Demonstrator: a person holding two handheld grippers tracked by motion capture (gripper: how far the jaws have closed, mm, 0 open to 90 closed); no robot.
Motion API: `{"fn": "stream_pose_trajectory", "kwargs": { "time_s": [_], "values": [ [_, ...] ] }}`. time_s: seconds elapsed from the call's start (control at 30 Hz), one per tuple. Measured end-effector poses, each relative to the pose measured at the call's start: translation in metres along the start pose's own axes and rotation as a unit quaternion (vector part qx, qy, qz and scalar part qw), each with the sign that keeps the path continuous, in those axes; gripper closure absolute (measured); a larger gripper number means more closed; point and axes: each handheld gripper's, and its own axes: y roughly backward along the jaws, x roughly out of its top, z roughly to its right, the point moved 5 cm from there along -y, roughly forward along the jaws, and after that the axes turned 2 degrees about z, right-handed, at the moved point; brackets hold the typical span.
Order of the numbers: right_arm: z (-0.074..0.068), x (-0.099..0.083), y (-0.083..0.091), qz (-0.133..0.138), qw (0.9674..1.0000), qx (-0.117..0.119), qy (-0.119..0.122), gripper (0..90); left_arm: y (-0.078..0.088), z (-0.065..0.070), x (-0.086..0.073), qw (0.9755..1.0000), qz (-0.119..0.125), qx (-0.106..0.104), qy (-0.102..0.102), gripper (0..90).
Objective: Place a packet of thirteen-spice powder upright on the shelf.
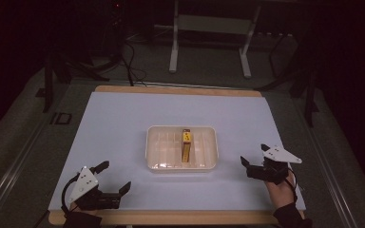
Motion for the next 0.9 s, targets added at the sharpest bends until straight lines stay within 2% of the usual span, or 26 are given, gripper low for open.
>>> {"fn": "stream_pose_trajectory", "kwargs": {
  "time_s": [0.3, 0.57, 0.73, 0.9],
  "values": [
    [0.0049, -0.0002, 0.0012, 0.0, 0.9999, -0.004, -0.013, 11.6, 0.0003, 0.0023, 0.0002, 1.0, -0.002, -0.003, -0.005, 0.1],
    [0.0046, -0.0016, -0.001, -0.004, 0.9998, 0.007, -0.02, 11.8, -0.0002, 0.0027, 0.0001, 1.0, -0.003, -0.004, -0.005, 0.1],
    [0.0055, -0.0029, -0.002, -0.007, 0.9997, 0.002, -0.022, 13.5, 0.0006, 0.0022, 0.0005, 1.0, -0.001, -0.003, -0.004, 0.1],
    [0.0045, -0.0053, -0.0046, -0.018, 0.9995, 0.011, -0.024, 13.5, 0.0004, 0.0023, 0.0005, 1.0, -0.001, -0.003, -0.005, 0.1]
  ]
}}
